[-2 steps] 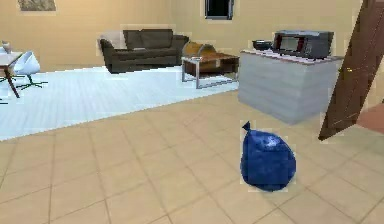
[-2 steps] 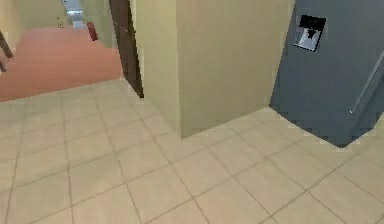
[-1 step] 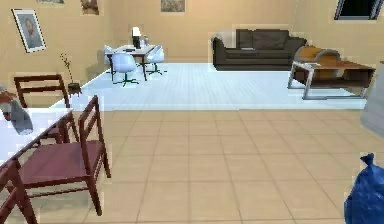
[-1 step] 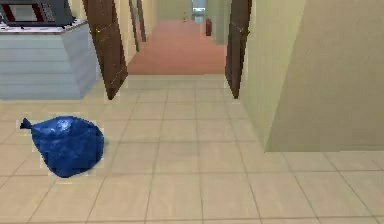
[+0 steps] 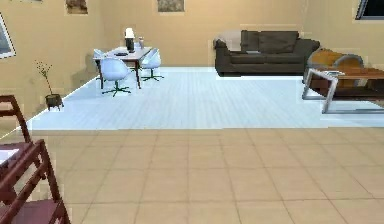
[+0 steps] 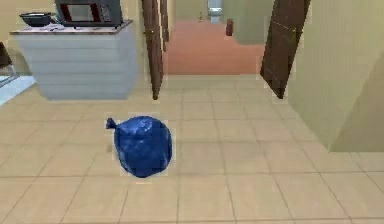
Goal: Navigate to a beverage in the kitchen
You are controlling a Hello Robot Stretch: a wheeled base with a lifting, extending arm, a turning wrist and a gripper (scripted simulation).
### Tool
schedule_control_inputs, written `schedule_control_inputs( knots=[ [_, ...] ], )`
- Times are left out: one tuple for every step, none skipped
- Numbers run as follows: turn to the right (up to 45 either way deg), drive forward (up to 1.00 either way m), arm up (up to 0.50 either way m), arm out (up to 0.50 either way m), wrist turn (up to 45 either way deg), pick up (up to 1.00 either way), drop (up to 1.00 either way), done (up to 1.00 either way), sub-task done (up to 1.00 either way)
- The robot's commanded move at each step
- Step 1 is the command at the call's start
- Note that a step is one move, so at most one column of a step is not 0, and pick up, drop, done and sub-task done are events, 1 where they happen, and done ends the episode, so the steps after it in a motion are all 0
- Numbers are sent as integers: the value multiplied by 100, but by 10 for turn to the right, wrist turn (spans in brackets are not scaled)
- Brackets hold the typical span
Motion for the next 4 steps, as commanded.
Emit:
schedule_control_inputs(
  knots=[
    [-90,0,0,0,0,0,0,0,0],
    [0,100,0,0,0,0,0,0,0],
    [0,20,0,0,0,0,0,0,0],
    [-450,0,0,0,0,0,0,0,0]
  ],
)
